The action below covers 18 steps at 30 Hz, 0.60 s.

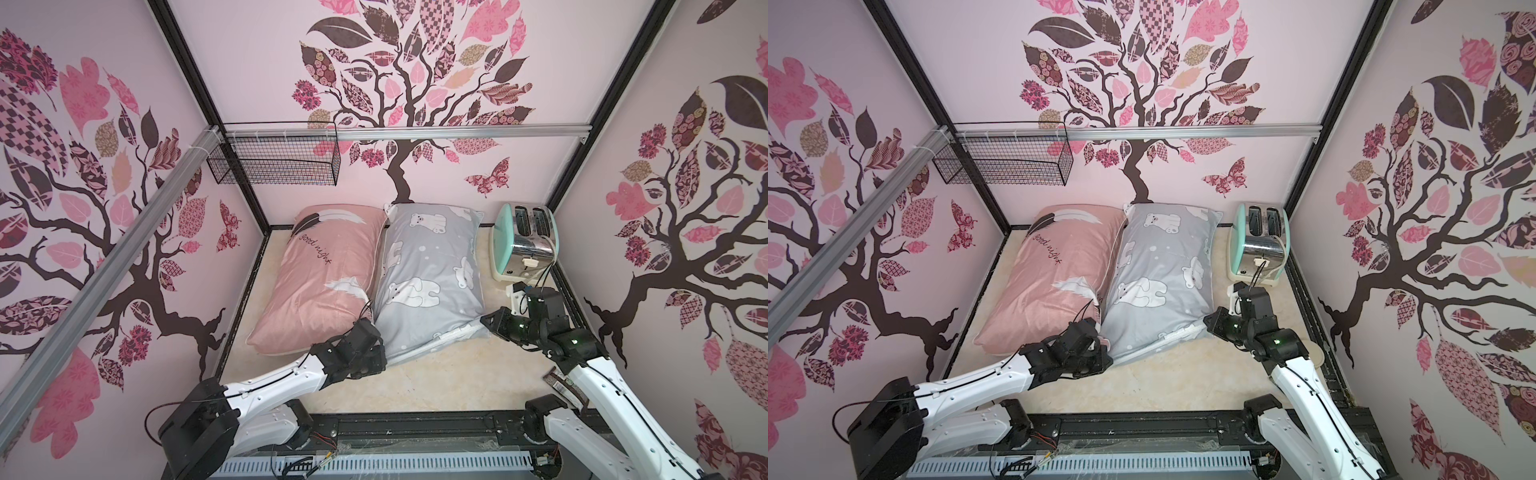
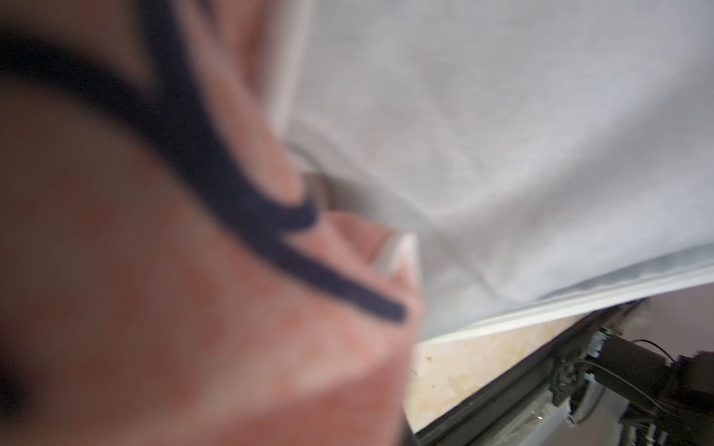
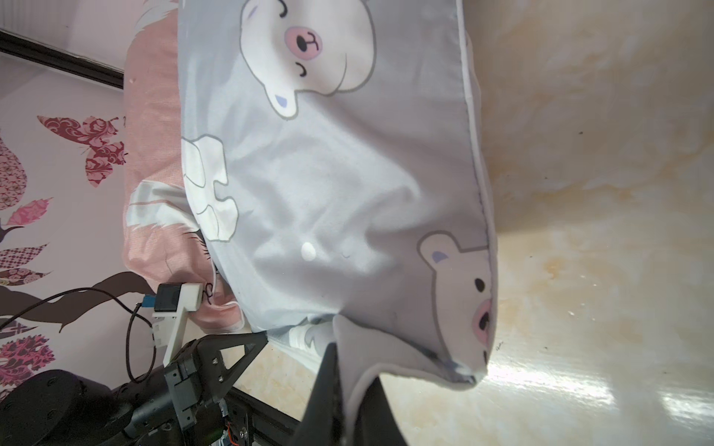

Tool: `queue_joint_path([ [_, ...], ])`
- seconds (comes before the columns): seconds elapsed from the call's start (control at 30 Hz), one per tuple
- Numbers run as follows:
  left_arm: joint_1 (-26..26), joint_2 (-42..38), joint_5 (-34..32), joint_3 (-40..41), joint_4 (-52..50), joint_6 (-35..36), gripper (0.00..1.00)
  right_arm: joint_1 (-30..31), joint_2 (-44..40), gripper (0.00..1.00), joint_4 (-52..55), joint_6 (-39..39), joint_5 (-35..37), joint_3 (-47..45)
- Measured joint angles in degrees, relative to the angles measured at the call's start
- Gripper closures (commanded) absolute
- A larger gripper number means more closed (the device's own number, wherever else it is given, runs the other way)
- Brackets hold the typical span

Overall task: Zip up pillowcases
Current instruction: Zip the zipper on the pillowcase, then place the pillowcase at the center of the board.

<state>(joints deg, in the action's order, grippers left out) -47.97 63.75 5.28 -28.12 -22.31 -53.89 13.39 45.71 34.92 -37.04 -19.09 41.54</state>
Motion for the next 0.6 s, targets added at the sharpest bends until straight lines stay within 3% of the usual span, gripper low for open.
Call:
queue_joint_path([
  [0.37, 1.1, -1.3, -7.2, -0.2, -10.3, 2.2, 1.00, 0.0, 0.3, 0.98, 1.4, 1.3, 3.8, 0.0],
  [0.4, 1.1, -1.0, -7.3, -0.8, -10.8, 2.6, 0.90, 0.0, 0.4, 0.66, 1.4, 1.5, 4.1, 0.0],
  [0.43, 1.1, -1.0, -7.3, -1.5, -11.4, 3.0, 0.80, 0.0, 0.5, 0.25, 1.6, 1.7, 4.5, 0.1],
  [0.47, 1.1, -1.1, -7.5, -2.3, -12.2, 3.8, 0.68, -0.1, 0.7, 0.02, 2.0, 2.3, 5.2, 0.2],
  [0.6, 0.9, -4.1, -9.9, -8.5, -17.4, 7.0, 0.33, -0.4, 1.0, 0.01, 3.9, 6.4, 10.3, 2.8],
])
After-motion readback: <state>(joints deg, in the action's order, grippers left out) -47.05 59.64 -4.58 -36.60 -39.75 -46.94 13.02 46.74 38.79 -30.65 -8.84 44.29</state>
